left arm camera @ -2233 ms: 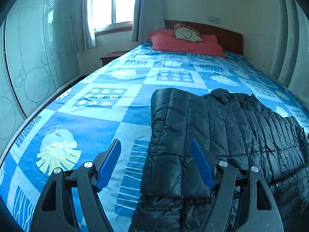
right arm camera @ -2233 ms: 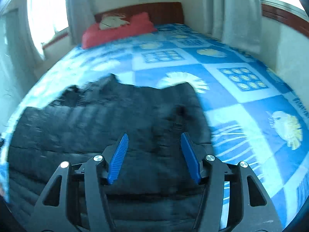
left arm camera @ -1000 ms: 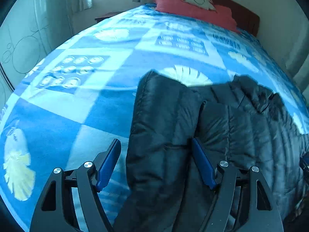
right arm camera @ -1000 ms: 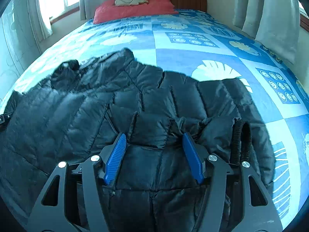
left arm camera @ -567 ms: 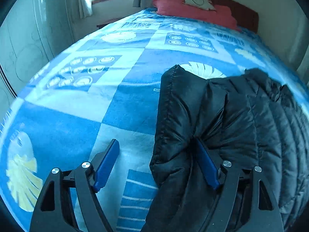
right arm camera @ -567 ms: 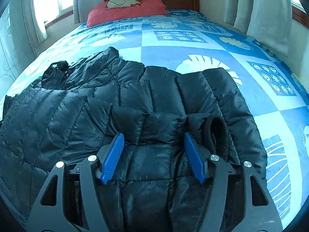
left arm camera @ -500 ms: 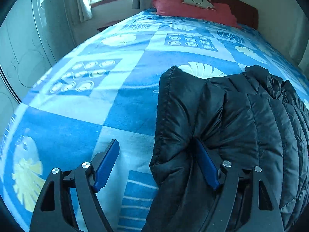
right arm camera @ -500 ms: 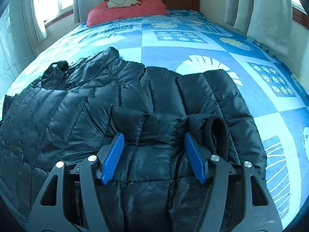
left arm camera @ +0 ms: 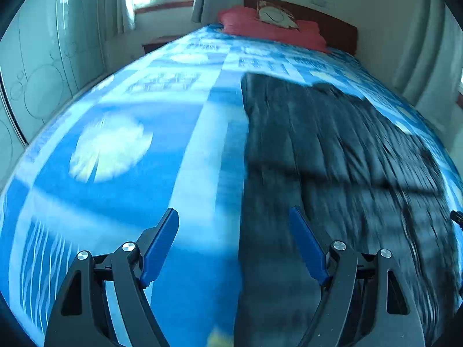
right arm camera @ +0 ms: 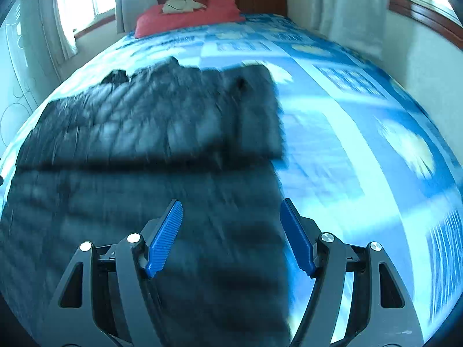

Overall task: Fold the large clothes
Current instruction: 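Lay the collar onto the hem with the right tool and open it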

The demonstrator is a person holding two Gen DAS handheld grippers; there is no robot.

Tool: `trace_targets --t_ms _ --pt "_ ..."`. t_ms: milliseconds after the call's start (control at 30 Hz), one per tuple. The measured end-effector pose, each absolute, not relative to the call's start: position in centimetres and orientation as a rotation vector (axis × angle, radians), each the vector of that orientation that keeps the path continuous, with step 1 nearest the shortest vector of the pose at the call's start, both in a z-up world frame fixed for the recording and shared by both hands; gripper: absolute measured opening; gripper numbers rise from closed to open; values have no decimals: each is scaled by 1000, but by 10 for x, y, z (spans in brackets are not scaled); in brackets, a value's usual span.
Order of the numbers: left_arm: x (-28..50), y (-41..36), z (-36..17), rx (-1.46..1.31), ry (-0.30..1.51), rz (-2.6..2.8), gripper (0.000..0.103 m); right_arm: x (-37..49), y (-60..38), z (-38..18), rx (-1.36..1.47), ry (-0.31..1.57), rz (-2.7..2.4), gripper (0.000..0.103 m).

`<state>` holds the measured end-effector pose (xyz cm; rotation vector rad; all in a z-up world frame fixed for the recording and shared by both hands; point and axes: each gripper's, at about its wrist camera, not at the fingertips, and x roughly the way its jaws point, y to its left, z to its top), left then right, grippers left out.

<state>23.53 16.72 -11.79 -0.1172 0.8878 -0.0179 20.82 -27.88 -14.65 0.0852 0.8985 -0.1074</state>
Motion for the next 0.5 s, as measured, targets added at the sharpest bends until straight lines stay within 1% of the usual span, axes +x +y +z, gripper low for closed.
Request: trace_targets --t_ms 233,500 --pt "150 174 -131 -235 978 -86 78 108 -295 -158 163 969 -126 69" --pt "86 173 -146 -275 1013 -71 78 50 -284 -163 212 978 -94 69"
